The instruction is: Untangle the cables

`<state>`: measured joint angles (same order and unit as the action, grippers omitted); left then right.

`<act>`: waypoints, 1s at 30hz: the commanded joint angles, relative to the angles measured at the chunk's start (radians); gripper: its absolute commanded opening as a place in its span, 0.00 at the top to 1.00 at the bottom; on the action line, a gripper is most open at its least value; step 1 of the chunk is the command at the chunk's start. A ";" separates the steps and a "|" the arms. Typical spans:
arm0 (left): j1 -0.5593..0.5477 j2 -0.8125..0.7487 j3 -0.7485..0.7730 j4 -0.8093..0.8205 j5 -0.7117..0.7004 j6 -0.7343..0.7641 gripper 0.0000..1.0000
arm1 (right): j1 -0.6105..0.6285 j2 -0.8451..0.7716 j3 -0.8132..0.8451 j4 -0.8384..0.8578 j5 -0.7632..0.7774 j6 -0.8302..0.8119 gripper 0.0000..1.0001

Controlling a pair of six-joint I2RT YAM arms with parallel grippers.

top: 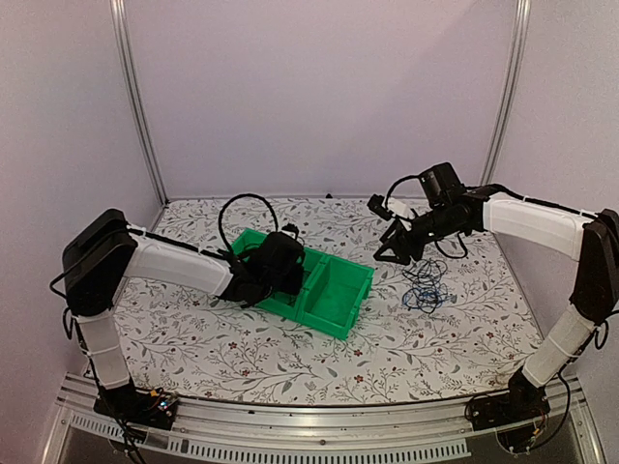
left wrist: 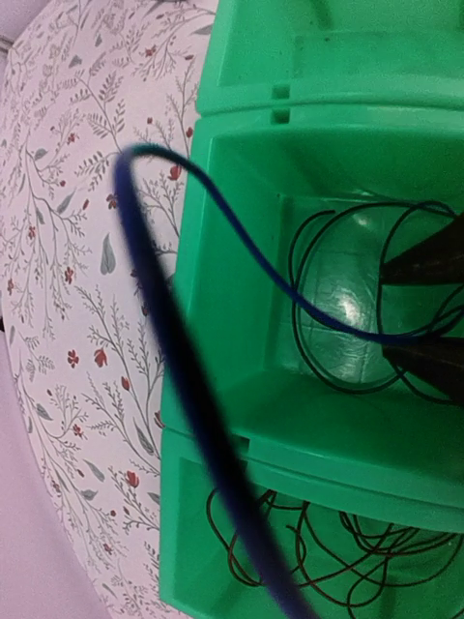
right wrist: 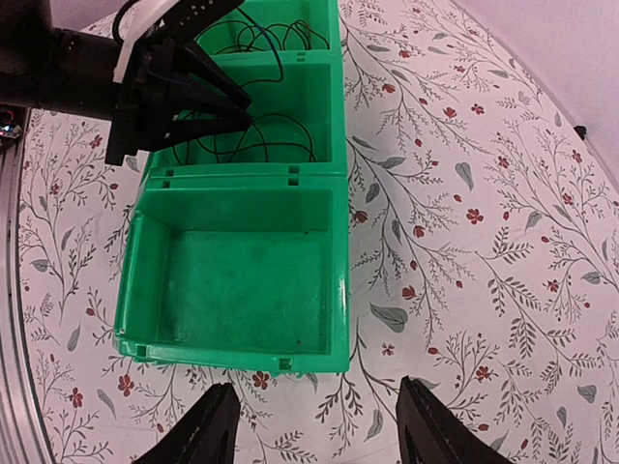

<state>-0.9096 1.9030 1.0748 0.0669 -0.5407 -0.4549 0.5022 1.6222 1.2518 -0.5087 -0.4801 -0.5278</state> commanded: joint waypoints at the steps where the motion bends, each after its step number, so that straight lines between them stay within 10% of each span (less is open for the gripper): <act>1: -0.003 -0.135 -0.024 -0.063 0.114 0.043 0.72 | -0.012 -0.017 0.038 0.006 0.016 -0.025 0.40; 9: 0.008 -0.330 -0.034 -0.270 0.256 0.055 0.34 | -0.088 -0.044 0.032 -0.011 -0.007 -0.020 0.40; 20: 0.048 -0.482 -0.169 -0.146 0.340 0.024 0.41 | -0.108 -0.041 0.007 -0.002 -0.077 0.041 0.40; 30: 0.092 -0.188 0.093 -0.169 0.406 -0.030 0.54 | -0.108 -0.003 -0.001 -0.007 -0.073 0.050 0.40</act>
<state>-0.8345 1.5967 1.0489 -0.0986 -0.1806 -0.4496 0.3935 1.5936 1.2625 -0.5137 -0.5339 -0.4908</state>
